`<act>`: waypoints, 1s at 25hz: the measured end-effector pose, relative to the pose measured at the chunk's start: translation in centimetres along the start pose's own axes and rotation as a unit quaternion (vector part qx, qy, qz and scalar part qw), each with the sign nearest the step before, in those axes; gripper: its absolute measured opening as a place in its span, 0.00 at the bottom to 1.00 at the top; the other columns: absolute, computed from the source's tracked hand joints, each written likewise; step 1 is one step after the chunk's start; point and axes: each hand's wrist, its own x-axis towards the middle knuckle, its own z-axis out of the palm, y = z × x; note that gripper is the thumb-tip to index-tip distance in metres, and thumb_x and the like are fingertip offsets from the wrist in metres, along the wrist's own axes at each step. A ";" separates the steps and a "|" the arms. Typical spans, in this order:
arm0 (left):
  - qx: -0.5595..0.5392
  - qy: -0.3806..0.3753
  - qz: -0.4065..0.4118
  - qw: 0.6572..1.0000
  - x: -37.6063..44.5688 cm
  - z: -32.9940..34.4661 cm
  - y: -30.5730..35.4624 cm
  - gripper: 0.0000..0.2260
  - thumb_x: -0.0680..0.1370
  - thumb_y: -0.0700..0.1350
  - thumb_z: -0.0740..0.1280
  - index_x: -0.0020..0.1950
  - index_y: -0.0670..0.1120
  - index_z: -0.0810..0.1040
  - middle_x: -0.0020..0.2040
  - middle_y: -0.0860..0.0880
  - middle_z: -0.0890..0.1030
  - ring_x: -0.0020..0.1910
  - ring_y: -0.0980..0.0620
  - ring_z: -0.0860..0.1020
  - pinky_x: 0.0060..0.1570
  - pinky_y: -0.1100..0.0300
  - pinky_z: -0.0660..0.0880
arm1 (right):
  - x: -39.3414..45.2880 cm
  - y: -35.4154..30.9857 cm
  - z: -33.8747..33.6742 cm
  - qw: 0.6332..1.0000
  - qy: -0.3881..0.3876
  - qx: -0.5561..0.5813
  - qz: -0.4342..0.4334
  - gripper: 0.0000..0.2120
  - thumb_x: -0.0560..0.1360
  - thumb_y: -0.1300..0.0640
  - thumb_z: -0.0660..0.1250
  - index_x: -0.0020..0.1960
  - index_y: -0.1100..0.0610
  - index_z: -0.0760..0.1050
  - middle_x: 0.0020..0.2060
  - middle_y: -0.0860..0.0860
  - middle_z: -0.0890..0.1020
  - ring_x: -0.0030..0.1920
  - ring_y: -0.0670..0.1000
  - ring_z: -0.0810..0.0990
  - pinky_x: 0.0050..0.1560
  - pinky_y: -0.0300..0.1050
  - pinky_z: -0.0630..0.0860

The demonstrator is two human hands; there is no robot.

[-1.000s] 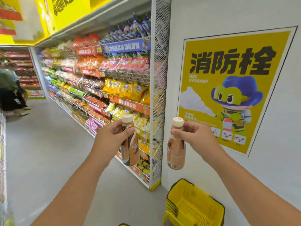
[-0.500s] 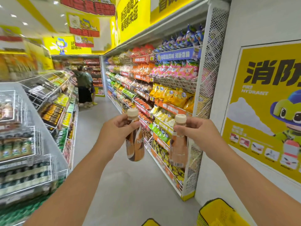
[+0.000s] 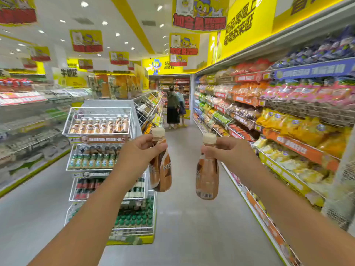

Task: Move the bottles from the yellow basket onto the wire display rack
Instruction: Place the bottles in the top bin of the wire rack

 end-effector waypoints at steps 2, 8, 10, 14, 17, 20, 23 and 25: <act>0.011 0.025 -0.003 1.000 1.3 -5.8 -1.0 0.14 0.74 0.46 0.77 0.59 0.52 0.84 0.48 0.56 0.88 0.48 0.57 0.86 0.48 0.61 0.80 | 2.1 -0.4 5.8 1.000 -0.014 0.011 -0.003 0.09 0.71 0.58 0.79 0.50 0.52 0.87 0.43 0.48 0.89 0.44 0.43 0.86 0.46 0.32 0.79; 0.042 0.058 -0.003 0.997 5.2 -21.8 -3.2 0.11 0.75 0.46 0.77 0.48 0.61 0.80 0.40 0.66 0.85 0.41 0.67 0.83 0.46 0.69 0.79 | 8.1 -1.5 22.3 0.997 -0.052 0.053 -0.003 0.07 0.71 0.58 0.79 0.48 0.51 0.88 0.42 0.48 0.89 0.43 0.43 0.86 0.52 0.41 0.80; 0.061 0.070 -0.008 0.996 6.7 -25.8 -3.9 0.10 0.73 0.49 0.78 0.51 0.59 0.83 0.45 0.62 0.87 0.46 0.62 0.85 0.52 0.61 0.80 | 10.1 -1.8 26.7 0.996 -0.062 0.066 -0.001 0.07 0.71 0.56 0.79 0.49 0.52 0.88 0.43 0.47 0.89 0.45 0.44 0.87 0.54 0.43 0.79; 0.066 0.097 -0.017 0.993 9.7 -31.8 -5.7 0.10 0.72 0.51 0.79 0.51 0.60 0.84 0.46 0.60 0.87 0.46 0.60 0.85 0.52 0.59 0.80 | 13.4 -2.0 33.3 0.993 -0.096 0.062 -0.001 0.10 0.72 0.54 0.79 0.53 0.51 0.88 0.45 0.47 0.89 0.50 0.48 0.87 0.56 0.45 0.80; 0.061 0.110 -0.029 0.992 12.2 -34.7 -7.3 0.20 0.70 0.53 0.80 0.61 0.53 0.83 0.51 0.55 0.87 0.48 0.57 0.86 0.54 0.56 0.81 | 16.2 -1.6 36.9 0.992 -0.116 0.055 -0.008 0.10 0.72 0.53 0.79 0.53 0.51 0.88 0.46 0.48 0.89 0.51 0.50 0.87 0.57 0.48 0.81; 0.056 0.119 -0.039 0.990 14.7 -36.7 -9.5 0.16 0.71 0.51 0.80 0.57 0.53 0.84 0.50 0.55 0.87 0.46 0.58 0.86 0.47 0.62 0.80 | 19.5 -0.6 39.9 0.990 -0.131 0.052 -0.005 0.11 0.71 0.52 0.79 0.53 0.51 0.88 0.48 0.49 0.89 0.53 0.51 0.86 0.62 0.52 0.80; 0.069 0.110 -0.040 0.991 17.8 -38.1 -11.3 0.17 0.71 0.50 0.79 0.59 0.51 0.84 0.49 0.55 0.87 0.46 0.59 0.86 0.44 0.65 0.78 | 23.5 1.0 42.6 0.990 -0.140 0.031 -0.017 0.10 0.71 0.48 0.79 0.49 0.52 0.88 0.46 0.56 0.88 0.50 0.56 0.86 0.56 0.57 0.80; 0.071 0.108 -0.039 0.991 20.8 -39.0 -12.8 0.18 0.71 0.50 0.79 0.60 0.52 0.83 0.49 0.55 0.87 0.45 0.60 0.85 0.43 0.66 0.77 | 26.7 2.2 44.3 0.989 -0.144 0.018 -0.029 0.10 0.71 0.45 0.79 0.46 0.52 0.88 0.46 0.60 0.86 0.44 0.54 0.83 0.48 0.52 0.77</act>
